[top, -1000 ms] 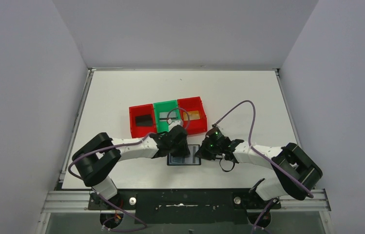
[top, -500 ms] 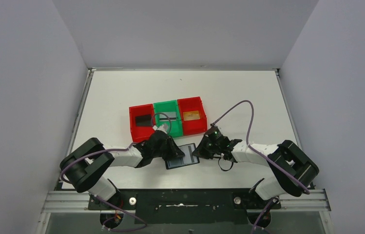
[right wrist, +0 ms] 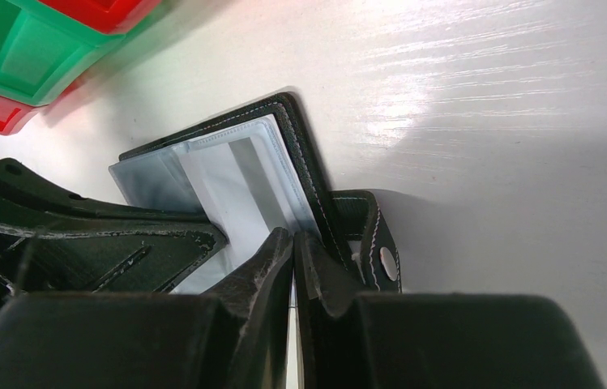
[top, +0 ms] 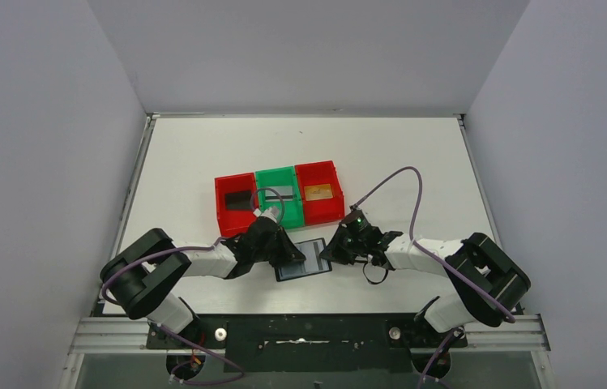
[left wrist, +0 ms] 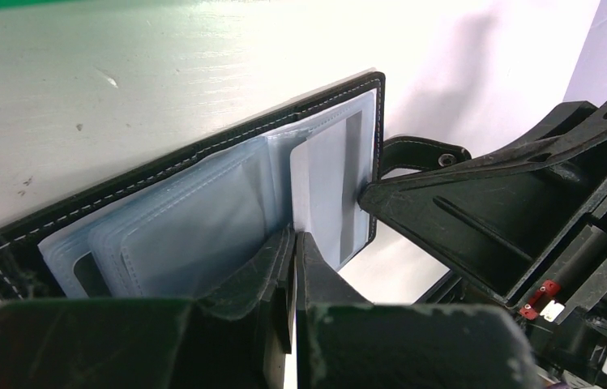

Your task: Take the credit cards out of the card holder

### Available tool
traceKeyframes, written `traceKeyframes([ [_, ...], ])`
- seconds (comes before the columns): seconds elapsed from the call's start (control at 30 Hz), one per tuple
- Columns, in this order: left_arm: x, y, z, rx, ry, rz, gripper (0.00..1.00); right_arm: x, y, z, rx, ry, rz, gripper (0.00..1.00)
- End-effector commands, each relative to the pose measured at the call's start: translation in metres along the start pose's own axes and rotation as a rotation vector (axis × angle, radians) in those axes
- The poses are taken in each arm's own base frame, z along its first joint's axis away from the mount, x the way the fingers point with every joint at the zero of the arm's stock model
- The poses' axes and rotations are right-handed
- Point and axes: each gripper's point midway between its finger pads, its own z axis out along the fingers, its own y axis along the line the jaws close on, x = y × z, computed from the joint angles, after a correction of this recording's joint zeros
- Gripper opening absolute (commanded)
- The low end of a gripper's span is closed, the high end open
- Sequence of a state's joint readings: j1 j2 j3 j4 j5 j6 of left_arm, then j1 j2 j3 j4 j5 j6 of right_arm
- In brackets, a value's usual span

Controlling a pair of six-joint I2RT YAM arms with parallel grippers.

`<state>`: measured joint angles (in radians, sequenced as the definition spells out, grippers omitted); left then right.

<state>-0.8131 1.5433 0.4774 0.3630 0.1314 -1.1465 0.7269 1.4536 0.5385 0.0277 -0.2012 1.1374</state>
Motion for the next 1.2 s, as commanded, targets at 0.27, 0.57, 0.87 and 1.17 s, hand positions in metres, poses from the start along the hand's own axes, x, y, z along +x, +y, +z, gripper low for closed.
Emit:
traceKeyframes([
  [0.27, -0.005, -0.050, -0.019, 0.134, 0.004, 0.097, 0.00, 0.009, -0.048, 0.002, 0.181, 0.002, -0.005, 0.10],
  [0.57, -0.004, -0.043, -0.027, 0.125, -0.004, 0.086, 0.00, 0.010, -0.040, 0.005, 0.143, 0.013, -0.015, 0.10],
  [0.87, 0.004, -0.016, -0.026, 0.024, 0.017, 0.053, 0.00, 0.011, -0.040, 0.007, 0.150, 0.024, -0.021, 0.10],
  [1.17, 0.002, -0.007, -0.032, -0.014, 0.000, 0.050, 0.00, 0.008, -0.031, 0.005, 0.135, 0.009, -0.052, 0.11],
])
